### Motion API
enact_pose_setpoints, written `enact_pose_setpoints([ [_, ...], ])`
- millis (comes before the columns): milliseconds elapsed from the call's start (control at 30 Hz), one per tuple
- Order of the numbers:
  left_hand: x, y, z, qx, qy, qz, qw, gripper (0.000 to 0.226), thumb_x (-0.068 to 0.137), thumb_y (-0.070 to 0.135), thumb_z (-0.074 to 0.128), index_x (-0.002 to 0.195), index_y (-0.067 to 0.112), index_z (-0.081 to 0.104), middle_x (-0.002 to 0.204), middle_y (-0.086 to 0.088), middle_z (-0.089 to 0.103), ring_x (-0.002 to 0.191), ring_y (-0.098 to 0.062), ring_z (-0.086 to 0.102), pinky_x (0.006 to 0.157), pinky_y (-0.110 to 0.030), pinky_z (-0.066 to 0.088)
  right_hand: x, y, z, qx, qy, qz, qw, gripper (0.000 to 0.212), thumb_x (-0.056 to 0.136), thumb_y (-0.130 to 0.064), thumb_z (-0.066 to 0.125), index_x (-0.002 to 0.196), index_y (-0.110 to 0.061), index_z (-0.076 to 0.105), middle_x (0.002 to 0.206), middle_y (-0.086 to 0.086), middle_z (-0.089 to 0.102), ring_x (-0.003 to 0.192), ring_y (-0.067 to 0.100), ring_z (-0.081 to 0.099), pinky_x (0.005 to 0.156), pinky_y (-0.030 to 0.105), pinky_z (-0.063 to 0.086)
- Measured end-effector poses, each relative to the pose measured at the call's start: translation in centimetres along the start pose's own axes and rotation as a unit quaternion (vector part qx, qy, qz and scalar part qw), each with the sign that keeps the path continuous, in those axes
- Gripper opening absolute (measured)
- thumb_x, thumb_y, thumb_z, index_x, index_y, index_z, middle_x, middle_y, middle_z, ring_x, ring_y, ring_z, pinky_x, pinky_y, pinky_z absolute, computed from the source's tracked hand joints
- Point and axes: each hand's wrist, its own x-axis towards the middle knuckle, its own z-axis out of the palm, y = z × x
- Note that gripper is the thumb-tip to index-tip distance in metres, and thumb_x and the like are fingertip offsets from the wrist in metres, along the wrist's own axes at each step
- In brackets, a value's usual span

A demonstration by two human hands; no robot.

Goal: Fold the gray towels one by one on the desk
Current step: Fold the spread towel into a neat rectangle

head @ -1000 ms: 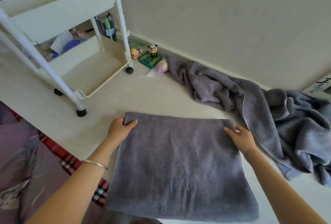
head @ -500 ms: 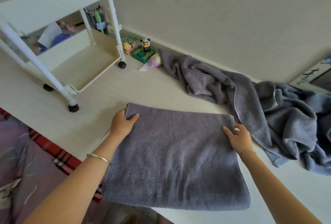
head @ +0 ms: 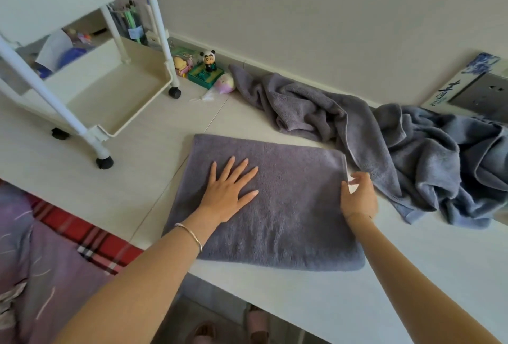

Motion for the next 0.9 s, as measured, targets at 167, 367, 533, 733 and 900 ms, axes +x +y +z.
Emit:
enact_pose_setpoints([
  [167, -3.2, 2.6, 0.0, -0.037, 0.088, -0.038, 0.995, 0.059, 0.094, 0.047, 0.012, 0.143, 0.027, 0.038, 0.151, -0.003, 0.036, 0.143, -0.03, 0.023, 0.112, -0.056, 0.008, -9.2, -2.9, 4.6, -0.075, -0.018, -0.223, 0.972, 0.043, 0.095, -0.022, 0.034, 0.134, -0.01, 0.048, 0.148, 0.008, 0.038, 0.137, 0.027, 0.034, 0.114, 0.037, 0.021],
  [367, -6.6, 2.1, 2.7, -0.053, 0.12, -0.076, 0.988, 0.055, 0.093, 0.046, 0.026, 0.145, 0.028, 0.035, 0.151, -0.003, 0.035, 0.14, -0.032, 0.03, 0.108, -0.065, 0.017, -14.9, -2.7, 8.3, -0.184, -0.096, -0.261, 0.943, 0.052, 0.096, -0.042, 0.023, 0.146, -0.031, 0.033, 0.155, -0.001, 0.025, 0.144, 0.024, 0.021, 0.116, 0.04, 0.001],
  [533, -7.0, 0.9, 3.0, -0.054, 0.106, -0.082, 0.99, 0.058, 0.092, 0.053, 0.024, 0.146, 0.031, 0.032, 0.153, -0.003, 0.031, 0.142, -0.033, 0.024, 0.109, -0.066, 0.01, -13.7, 3.2, 4.9, -0.226, -0.057, -0.191, 0.954, 0.063, 0.092, -0.063, 0.005, 0.148, -0.04, 0.021, 0.157, -0.004, 0.016, 0.146, 0.027, 0.011, 0.117, 0.045, 0.0],
  [733, -8.6, -2.2, 2.7, -0.08, 0.111, -0.11, 0.985, 0.061, 0.092, 0.055, 0.021, 0.146, 0.029, 0.032, 0.154, -0.002, 0.028, 0.143, -0.031, 0.022, 0.104, -0.066, 0.021, -13.8, 6.9, 2.0, -0.21, -0.029, -0.1, 0.972, 0.065, 0.088, -0.059, 0.007, 0.148, -0.038, 0.018, 0.158, -0.005, 0.017, 0.146, 0.023, 0.013, 0.117, 0.045, 0.008],
  [900, -10.3, -4.4, 3.1, -0.093, 0.1, -0.058, 0.989, 0.062, 0.093, 0.057, 0.016, 0.147, 0.03, 0.029, 0.156, 0.003, 0.02, 0.145, -0.023, 0.015, 0.112, -0.057, 0.011, -14.3, 8.7, 0.0, -0.243, -0.07, -0.113, 0.961, 0.067, 0.081, -0.062, -0.013, 0.144, -0.04, -0.007, 0.159, -0.009, -0.003, 0.145, 0.013, -0.012, 0.116, 0.037, -0.014],
])
